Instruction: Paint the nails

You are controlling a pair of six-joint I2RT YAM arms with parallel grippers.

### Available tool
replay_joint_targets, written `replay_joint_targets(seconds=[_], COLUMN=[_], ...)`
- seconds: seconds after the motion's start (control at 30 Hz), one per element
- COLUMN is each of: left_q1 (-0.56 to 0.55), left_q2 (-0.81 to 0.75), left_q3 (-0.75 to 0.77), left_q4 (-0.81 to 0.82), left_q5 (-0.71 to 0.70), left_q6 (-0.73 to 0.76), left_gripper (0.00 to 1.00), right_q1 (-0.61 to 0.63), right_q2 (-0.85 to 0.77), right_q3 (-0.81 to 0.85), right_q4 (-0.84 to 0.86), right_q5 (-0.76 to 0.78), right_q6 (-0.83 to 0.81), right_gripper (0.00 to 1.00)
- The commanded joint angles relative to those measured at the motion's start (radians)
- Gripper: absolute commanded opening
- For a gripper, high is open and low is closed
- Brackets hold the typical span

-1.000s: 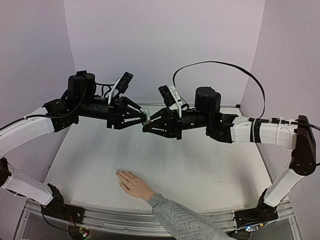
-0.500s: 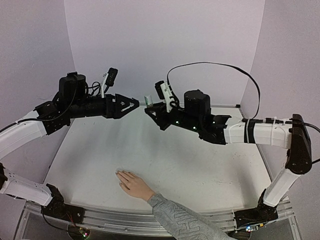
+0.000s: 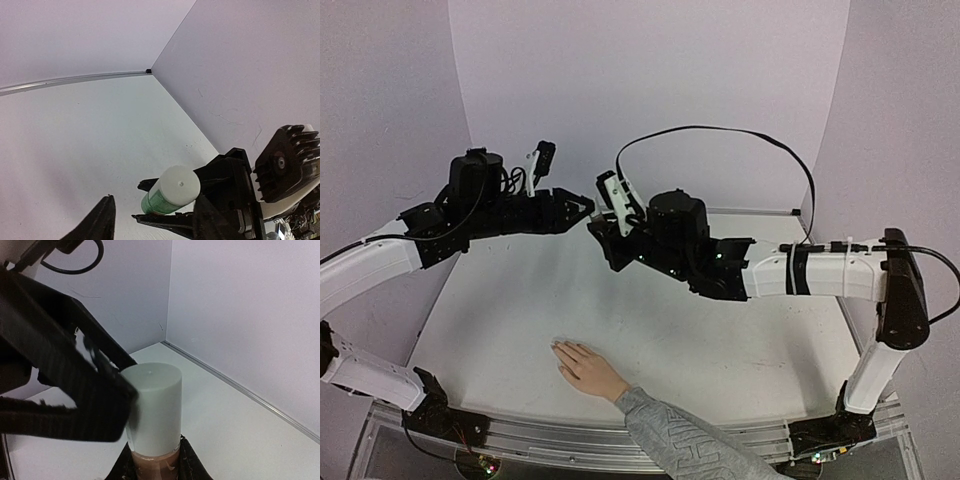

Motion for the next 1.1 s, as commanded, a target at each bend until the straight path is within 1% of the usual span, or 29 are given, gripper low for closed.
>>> replay_joint_targets(seconds=[0.0,0.1,0.33,0.43,0.57,0.6,0.67,0.77,0.8,0.83,0.87,0.9,0.97,1.0,1.07], left_q1=[-0.010,-0.010,-0.013,-0.016,-0.018,-0.018,-0.018,-0.018,-0.017,-0.018,-0.018,-0.018,-0.018,-0.018,-0.018], left_q2=[0.006,0.013,0.038,0.047,0.055,0.055,0.056,0.063,0.068,0.073,0.078,0.079,0.077,0.078,0.083], left_q3=[0.048,0.055,0.065,0.072,0.078,0.077,0.075,0.065,0.064,0.062,0.059,0.057,0.049,0.048,0.055], left_q4=[0.027,0.027,0.028,0.028,0.028,0.027,0.028,0.028,0.028,0.028,0.028,0.028,0.028,0.028,0.028], left_q5=[-0.025,-0.024,-0.015,-0.012,-0.001,0.007,0.034,0.114,0.162,0.212,0.284,0.396,0.568,0.644,0.755], left_q6=[0.006,0.011,0.012,0.013,0.026,0.032,0.045,0.078,0.098,0.127,0.162,0.202,0.289,0.318,0.362], left_gripper=[0.47,0.44,0.45,0.40,0.27,0.23,0.17,0.13,0.12,0.12,0.11,0.10,0.08,0.07,0.06], right_q1=[0.015,0.019,0.023,0.024,0.026,0.025,0.025,0.021,0.011,-0.007,-0.028,-0.056,-0.091,-0.101,-0.113], right_q2=[0.017,0.020,0.027,0.028,0.025,0.021,0.007,-0.041,-0.061,-0.084,-0.109,-0.133,-0.176,-0.194,-0.215], right_q3=[0.063,0.066,0.074,0.077,0.073,0.069,0.058,0.027,0.012,-0.003,-0.019,-0.037,-0.069,-0.079,-0.080], right_q4=[0.047,0.048,0.046,0.046,0.045,0.045,0.049,0.061,0.064,0.063,0.063,0.062,0.066,0.066,0.067], right_q5=[0.039,0.040,0.033,0.027,0.011,-0.002,-0.032,-0.120,-0.194,-0.323,-0.480,-0.673,-1.023,-1.152,-1.290], right_q6=[-0.026,-0.029,-0.031,-0.034,-0.032,-0.029,-0.032,-0.050,-0.050,-0.050,-0.053,-0.059,-0.075,-0.079,-0.061], right_gripper=[0.00,0.00,0.00,0.00,0.00,0.00,0.00,0.00,0.00,0.00,0.00,0.00,0.00,0.00,0.00])
